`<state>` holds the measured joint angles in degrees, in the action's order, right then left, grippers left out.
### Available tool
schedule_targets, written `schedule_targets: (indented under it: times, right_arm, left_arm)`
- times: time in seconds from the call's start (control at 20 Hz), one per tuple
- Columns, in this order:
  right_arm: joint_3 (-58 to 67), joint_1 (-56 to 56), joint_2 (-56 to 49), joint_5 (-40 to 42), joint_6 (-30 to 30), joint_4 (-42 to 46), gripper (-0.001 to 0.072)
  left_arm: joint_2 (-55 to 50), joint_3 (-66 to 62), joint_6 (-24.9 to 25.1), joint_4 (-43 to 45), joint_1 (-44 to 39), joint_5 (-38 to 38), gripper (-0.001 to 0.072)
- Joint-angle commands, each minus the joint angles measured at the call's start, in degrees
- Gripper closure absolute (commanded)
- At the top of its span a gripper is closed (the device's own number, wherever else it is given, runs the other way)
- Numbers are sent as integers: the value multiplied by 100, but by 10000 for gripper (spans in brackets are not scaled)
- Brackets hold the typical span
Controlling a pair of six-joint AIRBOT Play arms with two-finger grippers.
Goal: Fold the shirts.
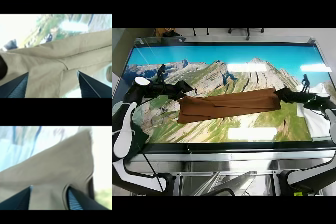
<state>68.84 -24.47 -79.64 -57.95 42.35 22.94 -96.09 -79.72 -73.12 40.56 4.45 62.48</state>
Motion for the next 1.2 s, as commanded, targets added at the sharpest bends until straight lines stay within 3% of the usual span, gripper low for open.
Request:
schedule_targets:
  times: [0.0,0.05,0.1,0.4,0.6,0.7,0.75,0.8,0.85,1.05,1.15]
  right_arm:
    - [616,-168,-111,-20,380,1080,181]
    - [774,-153,-179,-144,459,1327,168]
    - [905,-151,-278,-313,466,1394,76]
    - [1088,-22,-914,-590,568,1414,75]
    - [1091,197,-1250,-608,570,1394,81]
    - [1104,402,-1257,-691,483,1392,444]
    - [1154,487,-1235,-748,435,1397,586]
    - [1255,546,-1204,-861,444,1394,687]
    - [1405,579,-1126,-1008,514,1394,688]
    - [2076,520,-428,-1882,1119,1399,689]
    - [2378,455,59,-2463,1775,1399,688]
  left_arm:
    - [-409,-581,-90,35,92,529,42]
    - [-409,-651,-92,24,133,629,41]
    - [-409,-745,-122,26,188,706,42]
    - [-409,-1276,-391,17,201,1502,42]
    - [-409,-1349,-393,-22,-116,1482,42]
    - [-409,-1349,-393,-17,-382,1381,43]
    - [-409,-1349,-396,-17,-540,1303,69]
    - [-411,-1349,-398,-13,-678,1220,325]
    - [-411,-1349,-378,-7,-848,1102,702]
    - [-509,-1342,-363,199,-1685,321,694]
    - [-807,-1344,-369,131,-2238,4,694]
